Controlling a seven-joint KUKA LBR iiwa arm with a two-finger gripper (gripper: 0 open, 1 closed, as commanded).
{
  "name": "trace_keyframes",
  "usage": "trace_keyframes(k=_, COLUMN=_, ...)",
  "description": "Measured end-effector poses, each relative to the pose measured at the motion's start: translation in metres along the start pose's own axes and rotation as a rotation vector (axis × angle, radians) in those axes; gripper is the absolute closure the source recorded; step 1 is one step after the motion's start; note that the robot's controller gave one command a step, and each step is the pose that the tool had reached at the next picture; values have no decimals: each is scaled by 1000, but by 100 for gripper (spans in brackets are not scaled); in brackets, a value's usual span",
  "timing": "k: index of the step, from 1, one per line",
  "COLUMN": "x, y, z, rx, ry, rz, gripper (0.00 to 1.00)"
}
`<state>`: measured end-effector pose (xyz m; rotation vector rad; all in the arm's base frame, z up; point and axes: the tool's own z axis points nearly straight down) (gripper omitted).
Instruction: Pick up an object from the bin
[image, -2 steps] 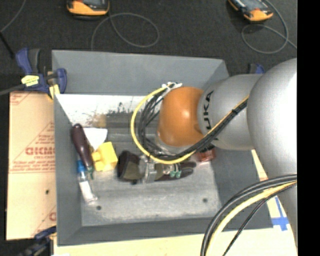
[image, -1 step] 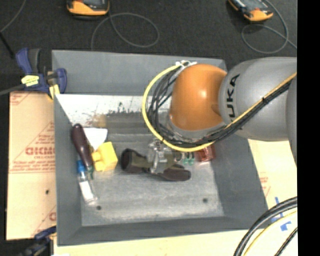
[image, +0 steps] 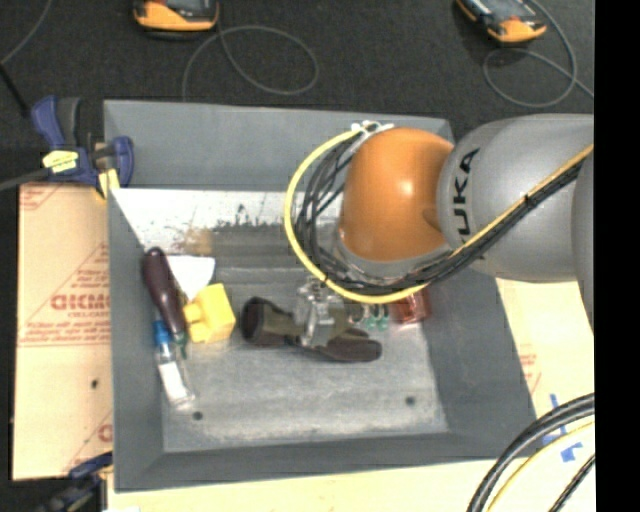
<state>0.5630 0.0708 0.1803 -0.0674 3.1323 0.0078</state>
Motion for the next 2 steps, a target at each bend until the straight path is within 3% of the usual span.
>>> trace_keyframes(k=1, x=17, y=-10, z=34, rx=1, ry=-8, rz=-73, gripper=100)
trace_keyframes(k=2, x=-17, y=2, z=-147, rx=1, ry=-2, rz=-112, gripper=100)
